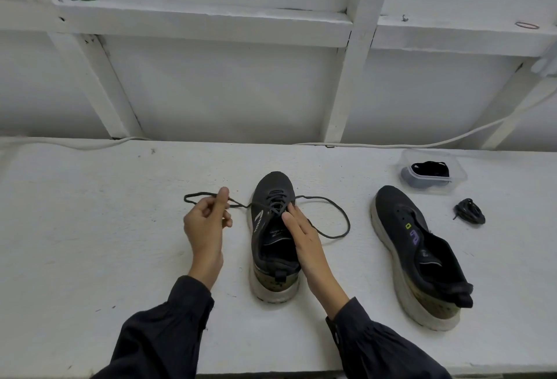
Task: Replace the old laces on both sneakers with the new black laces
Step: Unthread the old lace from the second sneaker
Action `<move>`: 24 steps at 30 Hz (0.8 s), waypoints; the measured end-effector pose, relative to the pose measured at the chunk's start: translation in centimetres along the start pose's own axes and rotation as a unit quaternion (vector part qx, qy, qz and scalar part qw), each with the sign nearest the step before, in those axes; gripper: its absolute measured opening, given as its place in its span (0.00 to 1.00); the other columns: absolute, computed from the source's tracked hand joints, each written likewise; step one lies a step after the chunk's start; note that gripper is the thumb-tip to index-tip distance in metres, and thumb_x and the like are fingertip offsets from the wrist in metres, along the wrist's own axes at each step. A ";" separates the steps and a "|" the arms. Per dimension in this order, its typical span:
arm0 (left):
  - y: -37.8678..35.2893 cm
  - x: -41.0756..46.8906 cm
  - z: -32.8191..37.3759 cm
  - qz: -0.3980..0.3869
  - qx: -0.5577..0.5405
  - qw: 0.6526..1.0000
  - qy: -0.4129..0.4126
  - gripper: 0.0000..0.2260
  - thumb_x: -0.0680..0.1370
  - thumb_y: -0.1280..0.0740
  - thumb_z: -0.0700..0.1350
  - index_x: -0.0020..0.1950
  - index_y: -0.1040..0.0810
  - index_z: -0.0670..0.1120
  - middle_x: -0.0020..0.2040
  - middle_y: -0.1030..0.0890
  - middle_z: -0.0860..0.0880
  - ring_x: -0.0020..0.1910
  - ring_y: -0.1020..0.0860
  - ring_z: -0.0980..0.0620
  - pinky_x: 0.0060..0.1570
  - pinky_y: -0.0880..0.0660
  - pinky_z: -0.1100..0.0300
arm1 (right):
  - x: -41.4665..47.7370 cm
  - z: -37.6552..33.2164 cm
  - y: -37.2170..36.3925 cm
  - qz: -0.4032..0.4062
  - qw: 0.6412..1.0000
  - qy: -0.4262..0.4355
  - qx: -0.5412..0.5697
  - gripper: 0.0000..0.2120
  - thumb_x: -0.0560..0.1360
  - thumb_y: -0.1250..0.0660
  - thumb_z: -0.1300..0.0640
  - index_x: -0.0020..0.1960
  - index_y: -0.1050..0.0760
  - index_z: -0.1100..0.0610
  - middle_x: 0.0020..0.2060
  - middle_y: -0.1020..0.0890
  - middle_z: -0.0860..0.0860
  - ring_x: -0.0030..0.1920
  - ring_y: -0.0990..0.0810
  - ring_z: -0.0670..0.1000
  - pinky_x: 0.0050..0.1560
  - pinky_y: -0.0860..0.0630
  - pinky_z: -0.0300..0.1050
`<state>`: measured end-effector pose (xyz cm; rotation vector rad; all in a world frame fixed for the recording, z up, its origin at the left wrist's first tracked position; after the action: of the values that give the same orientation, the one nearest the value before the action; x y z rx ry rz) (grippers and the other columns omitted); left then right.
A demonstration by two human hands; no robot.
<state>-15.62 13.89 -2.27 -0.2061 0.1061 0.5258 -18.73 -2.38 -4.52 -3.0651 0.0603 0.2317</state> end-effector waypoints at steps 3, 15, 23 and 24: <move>0.5 -0.4 -0.6 -0.001 -0.025 0.999 0.040 0.15 0.74 0.27 0.51 0.37 0.23 0.41 0.29 0.24 0.51 0.27 0.29 0.55 0.30 0.27 0.62 | 0.1 -0.2 0.1 0.023 1.000 0.015 0.005 0.14 0.79 0.37 0.43 0.54 0.18 0.50 0.57 0.18 0.47 0.58 0.22 0.42 0.62 0.28 0.43; -1.9 -4.7 -2.8 -0.217 0.140 0.966 -0.018 0.20 0.79 0.32 0.47 0.71 0.27 0.49 0.65 0.24 0.56 0.64 0.26 0.61 0.65 0.30 0.63 | 4.2 -4.1 3.0 -0.014 0.962 0.010 -0.274 0.06 0.71 0.24 0.55 0.35 0.16 0.49 0.33 0.15 0.43 0.38 0.19 0.41 0.53 0.20 0.52; -1.6 -4.1 -2.8 -0.267 0.224 0.937 -0.023 0.24 0.81 0.37 0.37 0.76 0.36 0.47 0.73 0.32 0.53 0.72 0.34 0.57 0.68 0.38 0.70 | 5.2 -5.0 1.9 -0.056 0.895 0.055 -0.439 0.05 0.74 0.33 0.56 0.44 0.21 0.58 0.41 0.17 0.50 0.44 0.19 0.52 0.48 0.21 0.53; -1.6 -4.1 -2.8 -0.269 0.227 0.936 -0.025 0.24 0.81 0.37 0.36 0.76 0.36 0.47 0.73 0.32 0.53 0.72 0.34 0.59 0.66 0.38 0.73 | 5.1 -5.0 1.7 -0.043 0.885 0.067 -0.459 0.06 0.76 0.35 0.55 0.46 0.22 0.58 0.42 0.17 0.50 0.43 0.20 0.52 0.46 0.23 0.51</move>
<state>-18.47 9.88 -4.13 0.2308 0.1137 -0.0506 -13.02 -4.62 -0.51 -4.0123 -0.2552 0.0319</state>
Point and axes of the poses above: each hand's wrist, its own x-axis towards the middle knuckle, its own y-axis out of the back of the hand, z = x × y, the point moved 1 cm from there along x, towards the middle knuckle
